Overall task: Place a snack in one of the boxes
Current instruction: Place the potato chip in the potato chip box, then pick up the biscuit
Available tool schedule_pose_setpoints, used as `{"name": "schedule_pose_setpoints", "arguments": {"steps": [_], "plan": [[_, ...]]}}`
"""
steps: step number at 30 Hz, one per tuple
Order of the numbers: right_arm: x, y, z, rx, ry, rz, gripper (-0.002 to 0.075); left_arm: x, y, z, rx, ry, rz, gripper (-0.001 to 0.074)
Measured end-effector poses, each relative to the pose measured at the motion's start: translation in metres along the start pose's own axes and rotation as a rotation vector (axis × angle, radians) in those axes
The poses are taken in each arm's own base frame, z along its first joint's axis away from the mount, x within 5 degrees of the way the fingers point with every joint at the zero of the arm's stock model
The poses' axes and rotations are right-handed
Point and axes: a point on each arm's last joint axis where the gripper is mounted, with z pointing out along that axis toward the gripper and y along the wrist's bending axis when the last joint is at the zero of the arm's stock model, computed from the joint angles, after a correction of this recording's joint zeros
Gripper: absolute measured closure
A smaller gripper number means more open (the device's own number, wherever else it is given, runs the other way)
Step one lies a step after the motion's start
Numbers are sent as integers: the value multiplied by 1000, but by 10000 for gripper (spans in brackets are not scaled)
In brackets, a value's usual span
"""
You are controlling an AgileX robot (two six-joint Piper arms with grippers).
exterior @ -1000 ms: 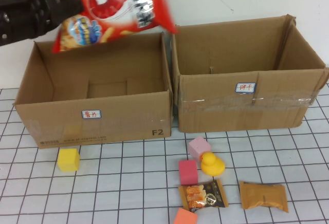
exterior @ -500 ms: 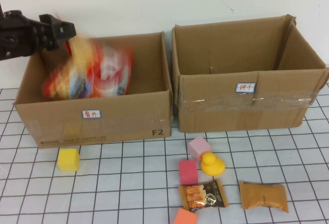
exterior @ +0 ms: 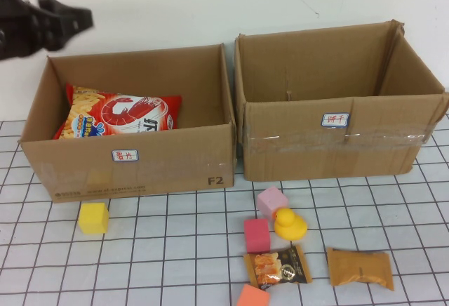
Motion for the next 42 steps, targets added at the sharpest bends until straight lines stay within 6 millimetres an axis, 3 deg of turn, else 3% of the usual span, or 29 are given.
{"name": "schedule_pose_setpoints", "arguments": {"steps": [1,4,8,13,17,21,26,29,34,36,42], "plan": [[0,1,0,-9,-1,-23,727,-5,-6,-8,-2,-9,27,593],[0,5,0,-49,-7,-88,727,-13,-19,-30,-32,12,91,693],[-8,7,-1,-113,11,-147,727,-12,-32,-54,-79,115,60,727],[-33,3,4,-226,74,-211,727,15,-39,-68,-59,450,12,734],[-55,6,26,-356,129,-316,727,26,-44,-78,-54,591,5,735],[-65,18,63,-487,223,-449,727,32,-53,-91,-62,552,-12,735],[-80,29,99,-553,294,-599,711,55,-62,-111,-94,490,-21,735],[-88,34,119,-583,313,-650,606,73,-65,-119,-115,464,-27,736],[-95,33,150,-566,329,-730,260,101,-64,-126,-147,385,-6,736],[-93,31,161,-564,343,-777,174,111,-64,-129,-156,364,1,736],[-80,33,186,-601,379,-865,109,140,-60,-132,-196,342,3,736]]}}
